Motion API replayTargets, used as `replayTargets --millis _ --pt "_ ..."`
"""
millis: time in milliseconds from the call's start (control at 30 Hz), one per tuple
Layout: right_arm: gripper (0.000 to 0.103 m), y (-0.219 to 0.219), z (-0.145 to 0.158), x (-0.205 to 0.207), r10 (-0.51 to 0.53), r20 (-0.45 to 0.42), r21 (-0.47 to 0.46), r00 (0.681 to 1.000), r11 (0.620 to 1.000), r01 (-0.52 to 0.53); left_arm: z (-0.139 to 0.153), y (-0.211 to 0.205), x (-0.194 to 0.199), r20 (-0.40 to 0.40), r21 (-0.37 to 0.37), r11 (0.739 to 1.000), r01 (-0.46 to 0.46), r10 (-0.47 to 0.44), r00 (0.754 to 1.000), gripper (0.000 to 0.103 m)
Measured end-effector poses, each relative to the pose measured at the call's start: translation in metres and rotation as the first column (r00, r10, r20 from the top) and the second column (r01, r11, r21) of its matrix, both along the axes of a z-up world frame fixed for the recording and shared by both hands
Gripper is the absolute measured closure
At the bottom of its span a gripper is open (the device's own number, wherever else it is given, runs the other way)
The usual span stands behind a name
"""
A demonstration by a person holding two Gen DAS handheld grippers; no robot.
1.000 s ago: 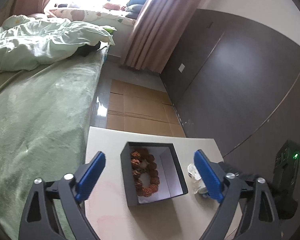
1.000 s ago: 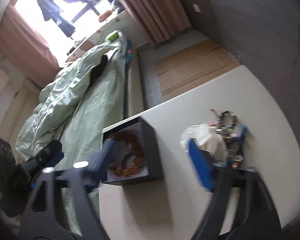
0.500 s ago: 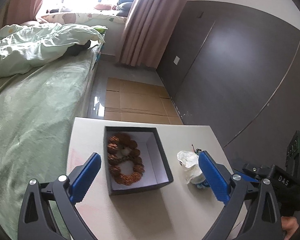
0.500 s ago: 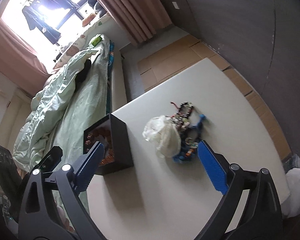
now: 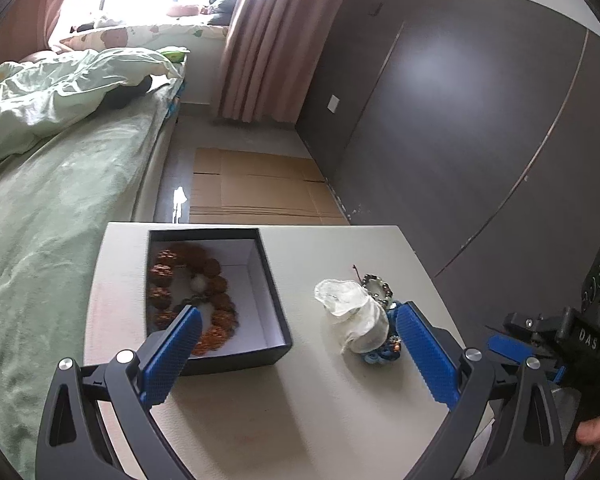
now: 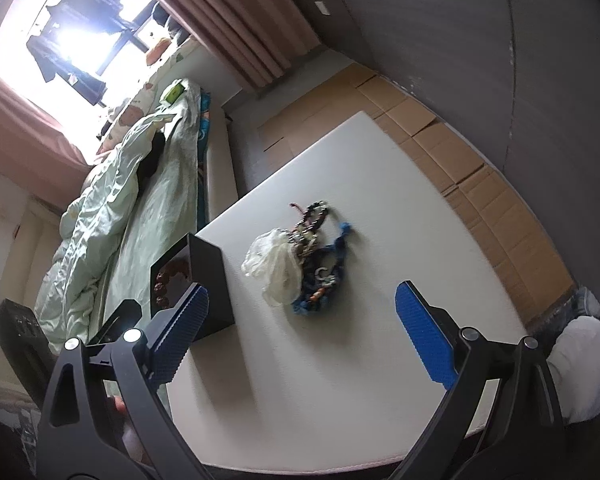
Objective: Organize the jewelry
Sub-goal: 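Move both tools back to the jewelry pile, then grasp the white cloth pouch with the left tool while the right tool grasps a beaded strand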
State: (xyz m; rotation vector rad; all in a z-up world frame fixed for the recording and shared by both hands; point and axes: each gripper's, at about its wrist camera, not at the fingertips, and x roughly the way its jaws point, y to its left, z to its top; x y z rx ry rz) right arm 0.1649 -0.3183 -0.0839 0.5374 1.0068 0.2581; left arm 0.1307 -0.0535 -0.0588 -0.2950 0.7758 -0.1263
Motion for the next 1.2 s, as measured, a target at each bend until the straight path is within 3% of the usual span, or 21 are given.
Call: replayTargets --millis 400,767,833,867,900,967,1100,1200 --pt "0.009 -0.024 -0.003 0.003 -0.063 -0.02 0.039 0.998 0.997 0.064 -0.027 -0.051 0.022 -0.063 0.006 0.99 0.142 -0.141 0.988 0.048" --pt "0.009 -0.028 -0.008 0.01 -0.066 -0.038 0.099 0.997 0.993 0.069 -0.063 -0.075 0.051 -0.105 0.025 0.981 0.192 -0.188 0.976 0.058" --pt "0.009 -0.024 -0.009 0.013 -0.062 -0.041 0.097 0.997 0.993 0.066 -0.068 -0.077 0.054 -0.112 0.018 0.98 0.198 -0.195 0.974 0.065" --pt "0.009 -0.022 -0.009 0.014 -0.06 -0.042 0.094 0.997 0.994 0.064 -0.07 -0.077 0.055 -0.113 0.018 0.98 0.199 -0.196 0.974 0.075" --pt "0.01 -0.02 -0.01 0.015 -0.06 -0.04 0.096 0.997 0.993 0.064 -0.073 -0.077 0.057 -0.119 0.014 0.979 0.203 -0.199 0.973 0.088" --pt "0.017 -0.016 -0.013 0.021 -0.058 -0.041 0.109 0.997 0.992 0.063 -0.077 -0.077 0.06 -0.132 0.009 0.979 0.203 -0.2 0.971 0.101" --pt "0.037 -0.009 -0.029 0.037 -0.051 -0.087 0.147 0.995 0.987 0.064 -0.069 -0.071 0.059 -0.11 0.013 0.98 0.198 -0.195 0.975 0.103" --pt "0.046 0.001 -0.037 0.05 -0.037 -0.102 0.141 0.994 0.989 0.051 -0.059 -0.064 0.057 -0.088 0.006 0.979 0.202 -0.2 0.976 0.103"
